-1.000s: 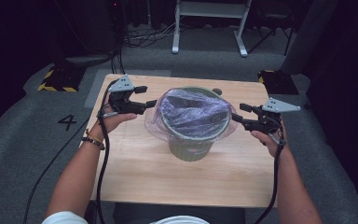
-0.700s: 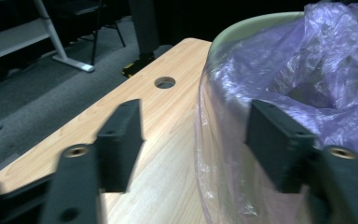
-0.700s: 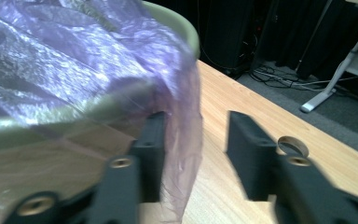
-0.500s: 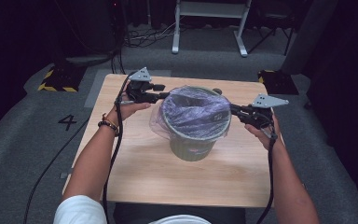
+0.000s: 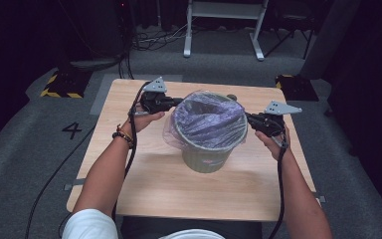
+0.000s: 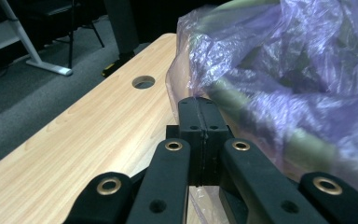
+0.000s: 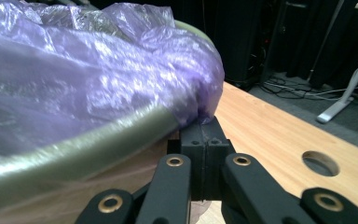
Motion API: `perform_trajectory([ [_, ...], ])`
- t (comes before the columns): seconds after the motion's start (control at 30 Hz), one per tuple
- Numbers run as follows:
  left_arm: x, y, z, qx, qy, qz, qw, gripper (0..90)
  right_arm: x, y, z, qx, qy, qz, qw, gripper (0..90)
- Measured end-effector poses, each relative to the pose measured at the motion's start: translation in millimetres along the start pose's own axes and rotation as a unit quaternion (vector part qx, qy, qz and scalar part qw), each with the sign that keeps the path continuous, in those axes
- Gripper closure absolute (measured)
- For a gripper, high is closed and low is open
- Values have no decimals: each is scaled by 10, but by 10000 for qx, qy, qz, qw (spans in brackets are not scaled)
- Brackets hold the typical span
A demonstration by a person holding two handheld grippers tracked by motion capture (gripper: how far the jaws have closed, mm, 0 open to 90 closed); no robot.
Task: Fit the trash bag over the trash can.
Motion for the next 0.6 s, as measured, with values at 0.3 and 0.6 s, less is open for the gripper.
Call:
perform_trajectory([
  [0.3, 78, -131, -115, 41, -79, 132, 9999, 900, -8, -167, -60, -77, 62, -166, 9998, 900],
  [0.6, 102, -334, -107, -132, 43, 209, 9997, 900, 15, -334, 90, -90, -115, -341, 9993, 900],
])
Point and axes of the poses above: each handheld gripper's, and its own axes: z roughly backward along the jaws, y roughly out of its top, x roughly to its right, the point moved 3 cm from there along -z, roughly forward along the jaws, and after that the axes turned 1 degree about x, right-handed, at the moved point
